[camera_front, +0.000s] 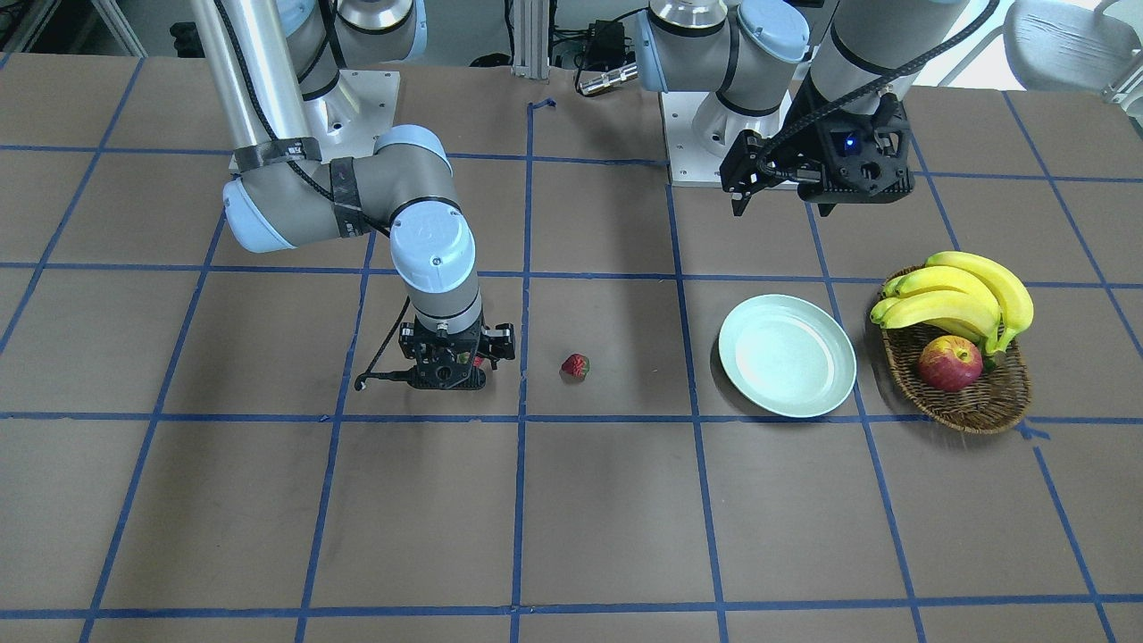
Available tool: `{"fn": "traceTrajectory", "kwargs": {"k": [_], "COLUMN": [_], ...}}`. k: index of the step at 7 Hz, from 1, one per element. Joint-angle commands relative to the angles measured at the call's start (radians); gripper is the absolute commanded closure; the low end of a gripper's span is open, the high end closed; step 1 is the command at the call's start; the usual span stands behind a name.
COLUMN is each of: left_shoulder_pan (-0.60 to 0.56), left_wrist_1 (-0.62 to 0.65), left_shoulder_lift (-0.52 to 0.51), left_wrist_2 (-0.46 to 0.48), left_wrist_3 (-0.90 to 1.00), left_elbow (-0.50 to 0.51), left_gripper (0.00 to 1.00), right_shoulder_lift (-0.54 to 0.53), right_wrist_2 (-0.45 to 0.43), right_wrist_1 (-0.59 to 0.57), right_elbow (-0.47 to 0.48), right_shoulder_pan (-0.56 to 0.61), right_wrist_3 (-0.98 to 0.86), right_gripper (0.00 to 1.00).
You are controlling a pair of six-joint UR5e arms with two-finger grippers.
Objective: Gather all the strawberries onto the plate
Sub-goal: 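Carry the strawberry toward the plate and release it on the table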
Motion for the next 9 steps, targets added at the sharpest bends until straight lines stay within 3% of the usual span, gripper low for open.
{"fn": "traceTrajectory", "kwargs": {"k": [1, 3, 5, 7, 9], "left_shoulder_pan": [0.0, 0.0, -0.001, -0.001, -0.003], "left_wrist_1": [0.002, 0.002, 0.002, 0.002, -0.005], "left_shoulder_lift": [0.004, 0.001, 0.004, -0.007, 0.014], "left_wrist_2": [-0.001, -0.001, -0.001, -0.002, 0.004], "left_wrist_3": [0.0, 0.0, 0.0, 0.0, -0.002], "left_elbow": [0.0, 0.0, 0.0, -0.001, 0.0], "left_gripper": [0.0, 0.0, 0.0, 0.0, 0.0], "right_shoulder_lift": [0.007, 0.006, 0.003, -0.002, 0.035], "right_wrist_2": [0.0, 0.0, 0.029, 0.189, 0.28], "right_wrist_1": [-0.003, 0.002, 0.01, 0.007, -0.004], "right_elbow": [0.009, 0.005, -0.008, -0.054, -0.137], "right_shoulder_pan": [0.001, -0.001, -0.001, 0.016, 0.089], "right_wrist_3": [0.002, -0.003, -0.007, 0.131, 0.282], "right_gripper": [0.48, 0.61, 0.66, 0.65, 0.65]}}
